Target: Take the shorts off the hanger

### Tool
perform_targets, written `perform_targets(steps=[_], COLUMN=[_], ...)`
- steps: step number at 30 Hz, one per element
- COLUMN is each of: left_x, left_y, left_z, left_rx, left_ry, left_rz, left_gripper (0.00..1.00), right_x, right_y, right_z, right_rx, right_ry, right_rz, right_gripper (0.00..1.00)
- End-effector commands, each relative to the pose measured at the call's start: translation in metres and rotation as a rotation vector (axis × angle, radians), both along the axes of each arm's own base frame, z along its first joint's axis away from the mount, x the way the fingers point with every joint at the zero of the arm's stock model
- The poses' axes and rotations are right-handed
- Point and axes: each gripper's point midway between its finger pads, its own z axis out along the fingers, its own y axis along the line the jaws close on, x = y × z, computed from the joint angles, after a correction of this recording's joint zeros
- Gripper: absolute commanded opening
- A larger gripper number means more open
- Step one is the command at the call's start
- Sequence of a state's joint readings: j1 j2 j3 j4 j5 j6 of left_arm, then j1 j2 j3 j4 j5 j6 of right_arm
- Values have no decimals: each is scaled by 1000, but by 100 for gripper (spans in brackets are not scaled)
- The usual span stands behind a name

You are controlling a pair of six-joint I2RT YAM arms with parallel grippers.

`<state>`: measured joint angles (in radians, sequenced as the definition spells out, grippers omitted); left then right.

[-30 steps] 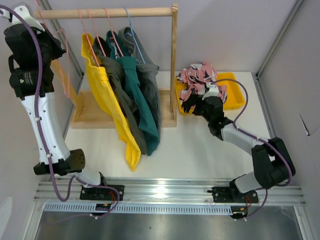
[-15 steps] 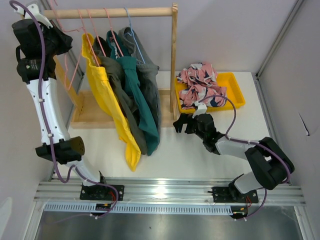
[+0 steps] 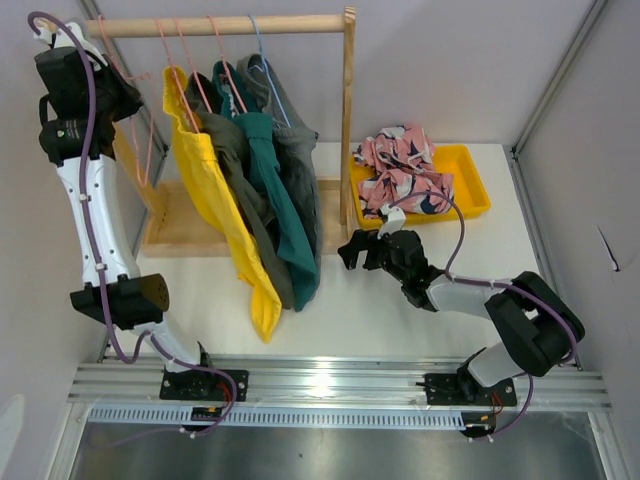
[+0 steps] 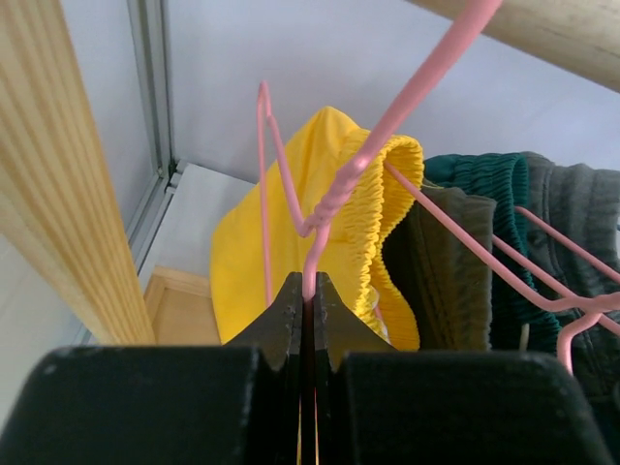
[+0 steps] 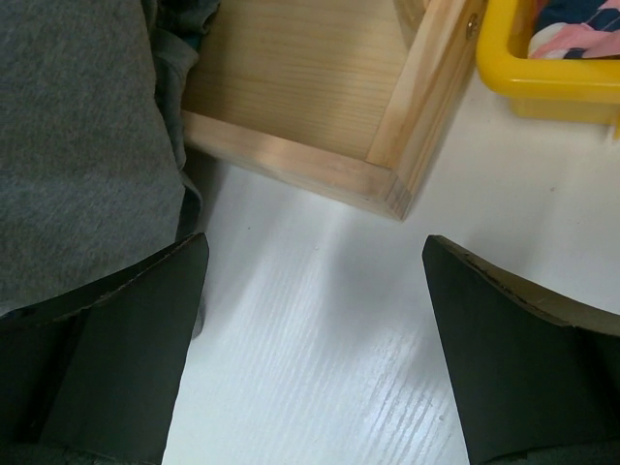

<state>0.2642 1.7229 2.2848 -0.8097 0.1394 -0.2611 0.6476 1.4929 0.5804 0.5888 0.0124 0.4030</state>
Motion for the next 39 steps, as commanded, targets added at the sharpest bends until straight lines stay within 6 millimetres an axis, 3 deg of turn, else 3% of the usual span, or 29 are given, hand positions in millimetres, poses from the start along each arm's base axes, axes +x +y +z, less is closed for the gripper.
perform_targets(steps=[1,2,5,8,16,21,27,39], left_x=[-20,-25,-33,-48,-109,-124,-103,-46], left_y=[11,10,9,4,-28,-60,-94,-103], left_z=[12,17,21,35,80,95,79,35], left_rx=[21,22,28,36,37,36,-8,-34], left_ry=[-16,-28,-40,-73,-213,-273,-243,-150], left_rz=[60,62,66,67,1,-111,-262,-275], left_gripper=[3,24,67,80,81,73,66,62], right_x=[2,2,2,0,-4,-6,-8,-10], right_y=[7,7,9,10,14,16,17,19], right_z=[10,10,9,8,7,7,6,5], right_rx=[18,18,15,13,8,-2,-10,-20], right_ry=[-59,-59,-58,-56,-56,-57,-58,-60], right_rz=[19,19,24,29,44,51,53,56], right_gripper=[99,99,100,99,99,99,99,99])
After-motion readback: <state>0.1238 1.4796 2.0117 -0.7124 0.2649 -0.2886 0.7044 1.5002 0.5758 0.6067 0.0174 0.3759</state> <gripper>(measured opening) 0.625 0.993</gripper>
